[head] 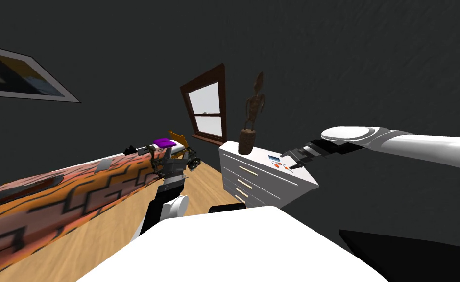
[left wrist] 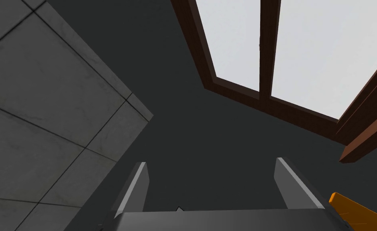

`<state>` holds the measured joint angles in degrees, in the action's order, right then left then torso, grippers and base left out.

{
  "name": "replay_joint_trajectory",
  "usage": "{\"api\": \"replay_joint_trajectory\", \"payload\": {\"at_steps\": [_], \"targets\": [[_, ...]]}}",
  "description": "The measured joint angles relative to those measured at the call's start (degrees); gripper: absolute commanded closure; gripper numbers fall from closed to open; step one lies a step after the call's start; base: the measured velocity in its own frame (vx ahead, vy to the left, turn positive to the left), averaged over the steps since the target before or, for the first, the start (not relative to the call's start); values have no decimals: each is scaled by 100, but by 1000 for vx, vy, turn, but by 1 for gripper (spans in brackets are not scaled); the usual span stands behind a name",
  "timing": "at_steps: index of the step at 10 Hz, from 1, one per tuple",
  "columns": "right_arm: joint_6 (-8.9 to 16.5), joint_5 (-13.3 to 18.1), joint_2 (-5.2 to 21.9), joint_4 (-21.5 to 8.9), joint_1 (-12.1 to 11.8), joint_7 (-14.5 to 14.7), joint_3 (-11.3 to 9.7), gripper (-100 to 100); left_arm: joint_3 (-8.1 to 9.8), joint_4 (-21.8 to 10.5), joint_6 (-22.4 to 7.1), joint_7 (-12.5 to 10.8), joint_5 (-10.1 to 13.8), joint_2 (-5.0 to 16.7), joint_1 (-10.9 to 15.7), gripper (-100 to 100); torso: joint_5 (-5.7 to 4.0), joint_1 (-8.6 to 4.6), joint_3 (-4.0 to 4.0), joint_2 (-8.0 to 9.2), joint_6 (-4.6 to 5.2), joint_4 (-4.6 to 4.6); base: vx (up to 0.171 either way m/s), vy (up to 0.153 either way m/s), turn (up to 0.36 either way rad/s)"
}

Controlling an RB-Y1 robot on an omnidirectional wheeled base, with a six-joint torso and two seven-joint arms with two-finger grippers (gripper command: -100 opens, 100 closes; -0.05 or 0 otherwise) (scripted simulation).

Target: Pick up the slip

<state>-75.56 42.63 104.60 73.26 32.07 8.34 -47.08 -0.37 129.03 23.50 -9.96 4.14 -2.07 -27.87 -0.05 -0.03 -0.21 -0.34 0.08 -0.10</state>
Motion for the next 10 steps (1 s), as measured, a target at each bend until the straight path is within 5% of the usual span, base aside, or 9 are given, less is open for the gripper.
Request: {"api": "replay_joint_trajectory", "payload": {"at_steps": [5,10], "targets": [[332,-81,240,777,-149,127,-5,-100,-1,0,0,0,0,-1,1,0,6,21,18,30,1,8,29,37,-107],[363,-95,271,939,-160,135,-4,-100,0,0,0,0,0,0,2,0,0,-2,26,44,-1,10,-1,-2,6]]}}
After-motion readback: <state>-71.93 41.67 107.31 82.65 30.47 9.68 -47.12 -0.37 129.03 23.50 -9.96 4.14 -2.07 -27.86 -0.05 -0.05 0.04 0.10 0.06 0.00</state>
